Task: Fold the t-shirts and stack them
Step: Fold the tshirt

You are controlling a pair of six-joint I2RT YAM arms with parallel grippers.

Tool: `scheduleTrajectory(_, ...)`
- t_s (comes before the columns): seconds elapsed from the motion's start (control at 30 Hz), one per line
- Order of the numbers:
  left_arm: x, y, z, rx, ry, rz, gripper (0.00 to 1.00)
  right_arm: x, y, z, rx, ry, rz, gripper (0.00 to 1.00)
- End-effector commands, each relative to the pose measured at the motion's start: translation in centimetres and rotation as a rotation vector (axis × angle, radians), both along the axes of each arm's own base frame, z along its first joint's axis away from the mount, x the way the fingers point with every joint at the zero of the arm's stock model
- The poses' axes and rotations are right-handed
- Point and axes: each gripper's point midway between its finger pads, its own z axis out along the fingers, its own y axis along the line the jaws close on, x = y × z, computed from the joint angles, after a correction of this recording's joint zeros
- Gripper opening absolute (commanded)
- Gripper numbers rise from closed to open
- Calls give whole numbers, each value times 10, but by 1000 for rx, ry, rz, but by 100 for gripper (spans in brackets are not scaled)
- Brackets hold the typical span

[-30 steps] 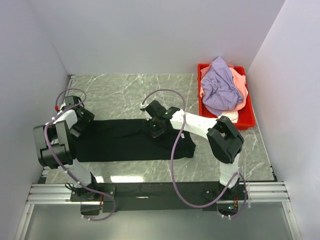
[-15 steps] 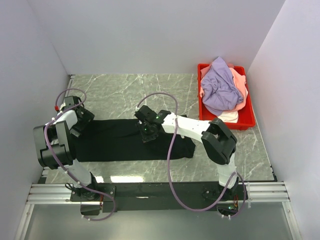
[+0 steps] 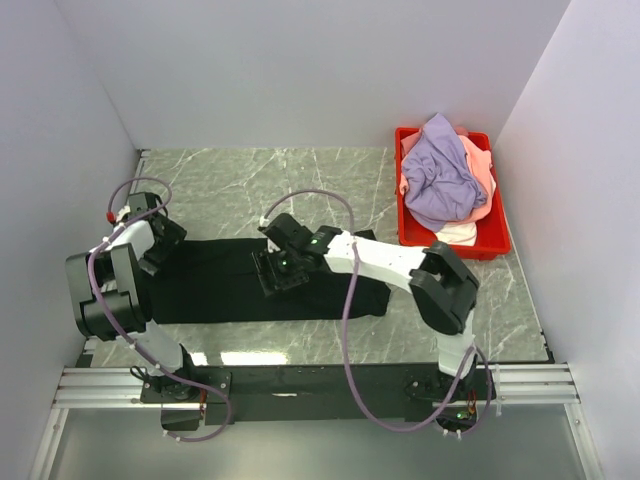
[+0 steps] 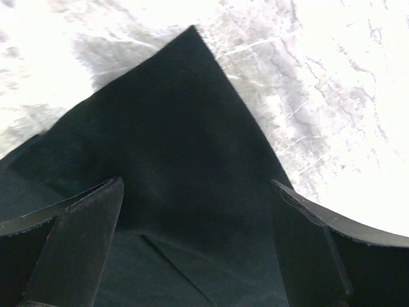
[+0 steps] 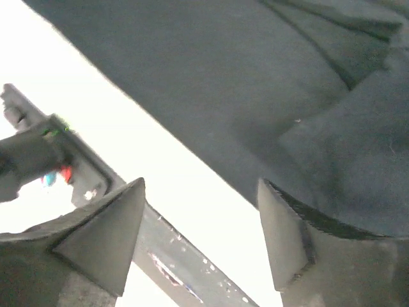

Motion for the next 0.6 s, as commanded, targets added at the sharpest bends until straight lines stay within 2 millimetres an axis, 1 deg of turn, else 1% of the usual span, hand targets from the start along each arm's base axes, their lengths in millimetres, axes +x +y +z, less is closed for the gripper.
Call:
scheduleTrajectory(0.0,5,9,34,44,-66,38,99,1,-1,63,168,-74,13,82)
scheduleTrajectory(0.03,10,8,41,33,-89,36,99,2,-7,64,171,-72,-4,82)
scheduleTrajectory(0.07,12,6,46,28,-103,33,99,0,-19,53,151,-54,-25,83)
scheduleTrajectory(0.1,15,3,54,22,-124,31,99,8,-29,63,181,-66,-68,83)
scheduleTrajectory(0.13,20,-2,61,23,-145,17,99,10,-37,59,177,-63,-88,83)
scheduleTrajectory(0.17,22,-5,65,22,-153,14,99,9,-52,49,154,-48,-117,83)
scheduleTrajectory(0.2,23,-10,71,22,-167,9,99,20,-66,42,138,-36,-172,84)
scheduleTrajectory(0.23,29,-20,76,20,-182,-18,99,23,-75,36,129,-27,-196,84)
scheduleTrajectory(0.27,30,-25,78,23,-185,-30,99,21,-88,18,97,2,-222,84)
scheduleTrajectory(0.3,31,-31,77,18,-184,-41,99,28,-97,12,95,3,-258,84)
scheduleTrajectory(0.33,33,-39,76,10,-182,-63,99,39,-112,4,81,22,-323,84)
scheduleTrajectory(0.37,34,-51,74,5,-178,-100,99,40,-126,-12,49,46,-357,84)
scheduleTrajectory(0.43,30,-60,63,0,-148,-113,99,54,-143,-25,37,55,-416,84)
scheduleTrajectory(0.47,30,-69,59,-2,-139,-138,99,57,-148,-35,18,68,-427,84)
scheduleTrajectory(0.53,28,-84,47,-23,-122,-187,100,64,-154,-43,-4,79,-433,84)
scheduleTrajectory(0.57,26,-88,43,-29,-111,-200,99,72,-157,-52,-23,91,-445,84)
